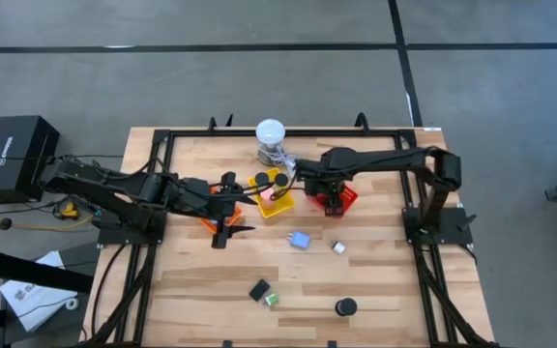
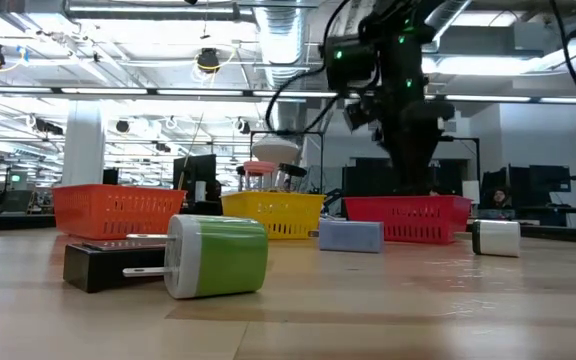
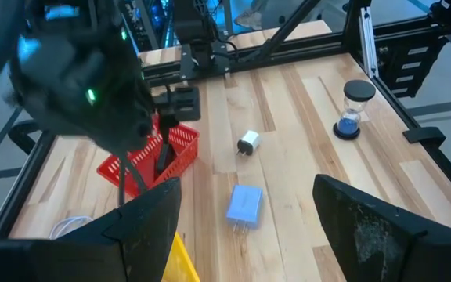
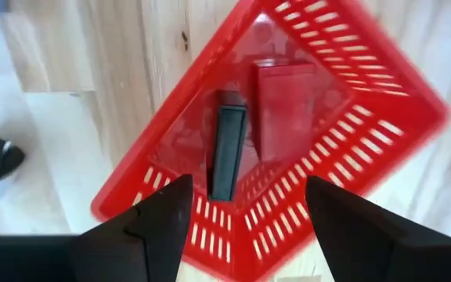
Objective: Pick & Place Office items
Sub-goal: Put the small green charger adapter into the orange basket
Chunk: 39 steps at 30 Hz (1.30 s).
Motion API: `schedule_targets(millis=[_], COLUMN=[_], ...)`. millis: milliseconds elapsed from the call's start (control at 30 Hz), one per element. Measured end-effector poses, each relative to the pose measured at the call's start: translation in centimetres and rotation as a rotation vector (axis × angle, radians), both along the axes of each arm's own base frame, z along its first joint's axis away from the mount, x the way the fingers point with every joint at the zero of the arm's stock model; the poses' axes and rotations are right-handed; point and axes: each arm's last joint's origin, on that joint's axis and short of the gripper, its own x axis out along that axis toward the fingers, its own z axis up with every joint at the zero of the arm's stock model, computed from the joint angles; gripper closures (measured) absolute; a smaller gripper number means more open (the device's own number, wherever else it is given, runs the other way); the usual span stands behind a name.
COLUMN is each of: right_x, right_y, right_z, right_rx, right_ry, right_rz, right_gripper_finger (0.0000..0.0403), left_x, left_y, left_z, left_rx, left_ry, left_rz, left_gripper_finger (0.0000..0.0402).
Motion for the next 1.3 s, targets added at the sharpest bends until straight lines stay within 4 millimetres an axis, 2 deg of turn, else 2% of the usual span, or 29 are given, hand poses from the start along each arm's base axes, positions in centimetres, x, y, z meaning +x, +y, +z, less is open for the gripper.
schedule_targets(millis=[300, 433, 567, 700, 900, 1000, 1100, 1300], right_x=[-2.1, -2.9, -4.3, -6.2, -9.2, -10.0, -10.3, -10.1], right_y=[1.1, 3.0, 5.7, 8.3, 11.3, 12.6, 13.9, 15.5], right_z=[5.6, 7.8, 8.8, 8.5, 6.5, 5.9, 5.5, 5.7], right_rx=[-0.035, -0.033, -0.017, 0.021, 0.123, 0.168, 0.201, 0.240], right_ry=[-0.235, -0.346, -0.419, -0.546, -0.739, -0.830, -0.897, -0.971], right_rz=[-0.092, -0.081, -0.013, 0.026, 0.030, 0.041, 0.101, 0.176], right_gripper_finger=[0.0164, 0.0164, 0.0164, 0.0164, 0.0164, 0.0164, 0.0164, 0.0164], left_x=[0.0, 0.5, 1.4, 3.1, 5.7, 6.7, 7.0, 6.8], left_y=[-0.1, -1.0, -2.4, -5.1, -9.4, -11.6, -13.8, -16.0], left_z=[-0.1, -0.8, -2.2, -4.6, -8.7, -10.6, -12.8, -16.8], left_rx=[-0.028, -0.081, -0.162, -0.199, -0.213, -0.284, -0.268, -0.213], left_ry=[0.007, 0.053, 0.117, 0.169, 0.168, 0.132, 0.131, 0.140], left_rz=[0.003, -0.073, -0.068, -0.076, -0.037, -0.024, -0.027, 0.111], left_gripper_finger=[0.0117, 0.0117, 0.0117, 0.0117, 0.0117, 0.0117, 0.0117, 0.0117])
